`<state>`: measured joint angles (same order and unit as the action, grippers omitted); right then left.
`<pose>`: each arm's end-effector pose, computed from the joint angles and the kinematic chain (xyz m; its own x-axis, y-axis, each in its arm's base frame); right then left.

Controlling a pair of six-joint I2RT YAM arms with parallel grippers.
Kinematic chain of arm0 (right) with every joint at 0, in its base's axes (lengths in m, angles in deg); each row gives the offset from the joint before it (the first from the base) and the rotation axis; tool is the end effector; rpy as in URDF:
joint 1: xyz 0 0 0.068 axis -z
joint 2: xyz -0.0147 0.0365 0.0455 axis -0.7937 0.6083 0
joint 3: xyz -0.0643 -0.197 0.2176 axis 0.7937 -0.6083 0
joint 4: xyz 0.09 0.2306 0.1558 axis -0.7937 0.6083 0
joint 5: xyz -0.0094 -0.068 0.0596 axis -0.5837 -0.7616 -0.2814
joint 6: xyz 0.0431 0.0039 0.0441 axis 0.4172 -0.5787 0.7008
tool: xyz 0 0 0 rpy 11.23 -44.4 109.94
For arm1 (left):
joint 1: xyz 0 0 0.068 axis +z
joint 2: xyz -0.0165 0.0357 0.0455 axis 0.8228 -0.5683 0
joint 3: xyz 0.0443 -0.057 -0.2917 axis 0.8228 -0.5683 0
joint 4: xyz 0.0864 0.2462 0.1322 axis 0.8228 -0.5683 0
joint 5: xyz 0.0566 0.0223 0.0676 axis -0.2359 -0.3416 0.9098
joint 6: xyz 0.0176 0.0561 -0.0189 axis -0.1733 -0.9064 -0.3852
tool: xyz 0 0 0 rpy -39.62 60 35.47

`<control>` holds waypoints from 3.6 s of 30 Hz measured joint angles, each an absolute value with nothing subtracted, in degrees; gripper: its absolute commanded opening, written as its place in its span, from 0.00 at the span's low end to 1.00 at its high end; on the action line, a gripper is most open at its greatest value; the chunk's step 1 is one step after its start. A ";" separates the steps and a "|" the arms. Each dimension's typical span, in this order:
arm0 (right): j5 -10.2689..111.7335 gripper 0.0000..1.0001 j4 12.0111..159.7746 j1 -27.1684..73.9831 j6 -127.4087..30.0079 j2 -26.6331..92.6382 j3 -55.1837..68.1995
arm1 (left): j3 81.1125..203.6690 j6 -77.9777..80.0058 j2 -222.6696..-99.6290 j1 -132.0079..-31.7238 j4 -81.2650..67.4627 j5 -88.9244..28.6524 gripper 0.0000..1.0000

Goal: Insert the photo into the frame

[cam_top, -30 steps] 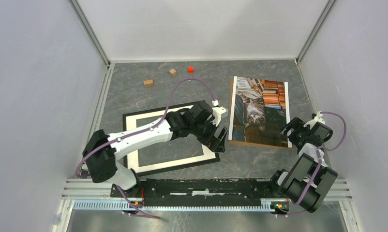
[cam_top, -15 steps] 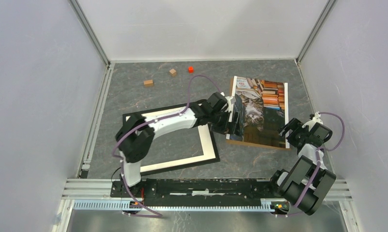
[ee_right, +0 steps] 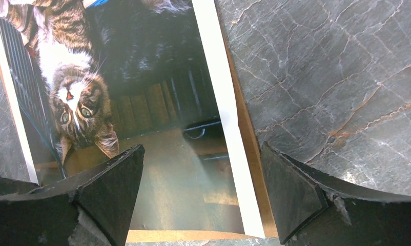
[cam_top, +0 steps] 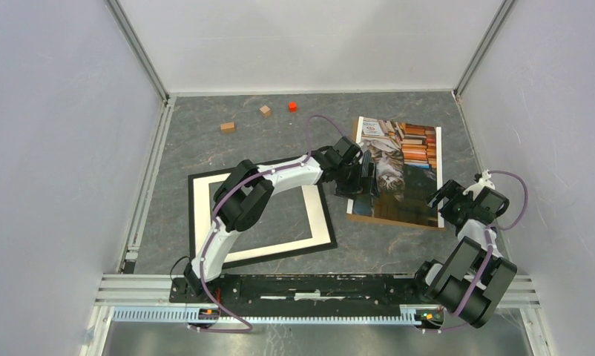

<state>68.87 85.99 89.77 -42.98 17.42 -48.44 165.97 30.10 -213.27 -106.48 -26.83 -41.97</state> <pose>0.1869 -0.1166 0.1436 -0.4888 0.6170 -0.6168 0.4182 0.7862 0.4550 0.3280 -0.4322 0.1605 -0.9301 0.1785 -0.3210 0.3490 0.7021 -0.6207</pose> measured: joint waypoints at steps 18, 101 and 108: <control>65.99 0.90 92.24 89.77 -42.96 10.18 -48.61 | 165.44 35.13 -213.90 -105.15 -25.17 -44.20 1.00; 65.83 0.00 101.29 72.54 -47.64 9.90 -24.61 | 155.93 15.67 -163.00 -101.78 -43.18 -32.11 1.00; 54.42 0.00 111.43 51.91 -57.82 19.32 7.25 | 154.60 14.45 -151.08 -101.71 -48.47 -21.03 1.00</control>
